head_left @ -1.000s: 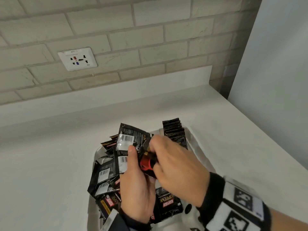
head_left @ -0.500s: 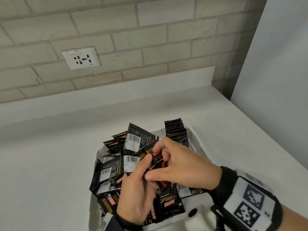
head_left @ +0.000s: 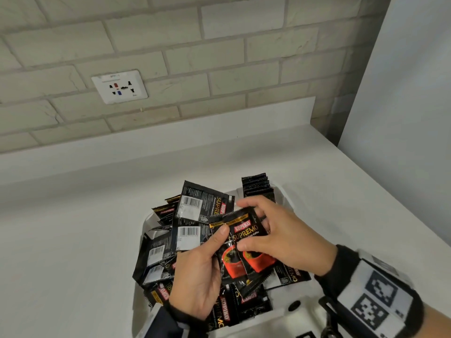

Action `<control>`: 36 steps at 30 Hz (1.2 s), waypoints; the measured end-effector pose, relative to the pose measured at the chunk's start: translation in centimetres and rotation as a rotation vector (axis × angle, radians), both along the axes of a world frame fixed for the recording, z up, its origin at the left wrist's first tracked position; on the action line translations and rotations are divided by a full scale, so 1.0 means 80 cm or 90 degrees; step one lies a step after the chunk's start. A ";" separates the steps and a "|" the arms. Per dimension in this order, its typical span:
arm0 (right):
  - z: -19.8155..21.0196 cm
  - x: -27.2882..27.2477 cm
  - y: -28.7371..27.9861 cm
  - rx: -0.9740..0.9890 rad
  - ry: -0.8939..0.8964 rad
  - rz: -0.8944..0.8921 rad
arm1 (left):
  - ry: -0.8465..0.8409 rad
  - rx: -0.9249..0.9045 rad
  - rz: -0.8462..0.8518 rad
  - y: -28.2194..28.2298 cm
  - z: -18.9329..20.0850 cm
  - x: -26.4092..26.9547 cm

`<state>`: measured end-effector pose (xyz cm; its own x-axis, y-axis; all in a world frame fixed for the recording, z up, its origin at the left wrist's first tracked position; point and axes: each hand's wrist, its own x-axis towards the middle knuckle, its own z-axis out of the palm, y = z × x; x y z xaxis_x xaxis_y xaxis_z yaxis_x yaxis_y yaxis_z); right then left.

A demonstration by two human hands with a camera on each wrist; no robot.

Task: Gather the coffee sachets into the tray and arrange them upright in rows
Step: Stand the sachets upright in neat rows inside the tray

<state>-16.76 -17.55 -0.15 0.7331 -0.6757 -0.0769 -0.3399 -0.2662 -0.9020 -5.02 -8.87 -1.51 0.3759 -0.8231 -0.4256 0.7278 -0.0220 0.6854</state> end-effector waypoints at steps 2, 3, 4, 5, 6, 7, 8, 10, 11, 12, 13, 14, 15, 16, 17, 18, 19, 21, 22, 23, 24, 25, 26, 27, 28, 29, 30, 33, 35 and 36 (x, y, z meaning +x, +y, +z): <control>-0.007 0.001 0.002 0.010 -0.015 -0.019 | -0.015 -0.006 0.018 -0.002 0.002 -0.004; -0.011 0.001 0.003 0.014 -0.019 -0.028 | -0.019 -0.008 0.023 -0.003 0.002 -0.005; -0.013 0.001 0.002 0.016 -0.023 -0.034 | -0.019 -0.007 0.021 -0.003 0.000 -0.005; -0.015 0.001 0.002 0.018 -0.025 -0.037 | -0.017 -0.008 0.016 -0.003 0.000 -0.006; -0.015 0.000 0.000 0.023 -0.028 -0.037 | -0.015 -0.005 0.010 -0.002 -0.001 -0.006; -0.015 -0.001 -0.001 0.028 -0.033 -0.038 | -0.009 0.004 0.004 -0.002 -0.002 -0.006; -0.015 -0.002 -0.003 0.035 -0.035 -0.037 | 0.004 0.009 -0.010 -0.001 -0.002 -0.005; -0.015 -0.005 -0.006 0.029 -0.030 -0.040 | 0.040 0.003 -0.042 0.001 -0.001 -0.004; -0.016 -0.006 -0.008 0.019 -0.025 -0.044 | 0.050 -0.001 -0.056 0.002 -0.001 -0.003; -0.017 -0.006 -0.009 0.011 -0.021 -0.047 | 0.052 0.003 -0.064 0.002 -0.001 -0.002; -0.018 -0.006 -0.009 0.001 -0.016 -0.050 | 0.051 0.007 -0.064 0.002 -0.003 -0.002; -0.019 -0.007 -0.009 -0.013 -0.009 -0.055 | 0.046 0.008 -0.062 0.001 -0.004 -0.001; -0.019 -0.007 -0.009 -0.027 -0.003 -0.061 | 0.043 0.011 -0.055 0.001 -0.005 -0.001; -0.018 -0.008 -0.009 -0.036 -0.002 -0.067 | 0.041 0.014 -0.049 0.000 -0.005 0.000; -0.016 -0.008 -0.009 -0.040 -0.008 -0.070 | 0.044 0.014 -0.043 -0.001 -0.005 -0.001; -0.014 -0.009 -0.009 -0.042 -0.014 -0.066 | 0.048 0.012 -0.039 -0.003 -0.005 -0.001; -0.012 -0.009 -0.010 -0.042 -0.013 -0.053 | 0.052 0.010 -0.038 -0.004 -0.005 -0.003; -0.011 -0.010 -0.011 -0.024 0.010 -0.010 | 0.050 0.019 -0.027 -0.006 -0.007 -0.004; -0.012 -0.010 -0.011 -0.001 0.015 0.016 | 0.047 0.026 -0.017 -0.007 -0.008 -0.004; -0.013 -0.010 -0.012 0.027 0.011 0.039 | 0.047 0.033 -0.007 -0.007 -0.010 -0.004; -0.014 -0.010 -0.011 0.050 0.006 0.056 | 0.046 0.038 0.000 -0.007 -0.011 -0.005; -0.014 -0.010 -0.011 0.064 0.004 0.067 | 0.045 0.042 0.004 -0.007 -0.011 -0.005; -0.014 -0.010 -0.011 0.071 0.002 0.073 | 0.046 0.046 0.008 -0.007 -0.012 -0.005; -0.013 -0.010 -0.011 0.077 -0.005 0.074 | 0.051 0.046 0.010 -0.006 -0.012 -0.005; -0.011 -0.011 -0.011 0.083 -0.019 0.071 | 0.061 0.046 0.011 -0.006 -0.012 -0.005; -0.010 -0.012 -0.012 0.084 -0.032 0.064 | 0.072 0.043 0.012 -0.005 -0.012 -0.004; -0.008 -0.012 -0.013 0.080 -0.042 0.053 | 0.078 0.040 0.014 -0.004 -0.011 -0.003; -0.005 -0.014 -0.016 0.075 -0.047 0.033 | 0.086 0.019 0.020 -0.001 -0.008 -0.002; -0.003 -0.015 -0.017 0.085 -0.036 0.043 | 0.096 -0.005 0.018 0.002 -0.005 -0.002; -0.001 -0.015 -0.017 0.090 -0.028 0.052 | 0.101 -0.018 0.015 0.003 -0.003 -0.003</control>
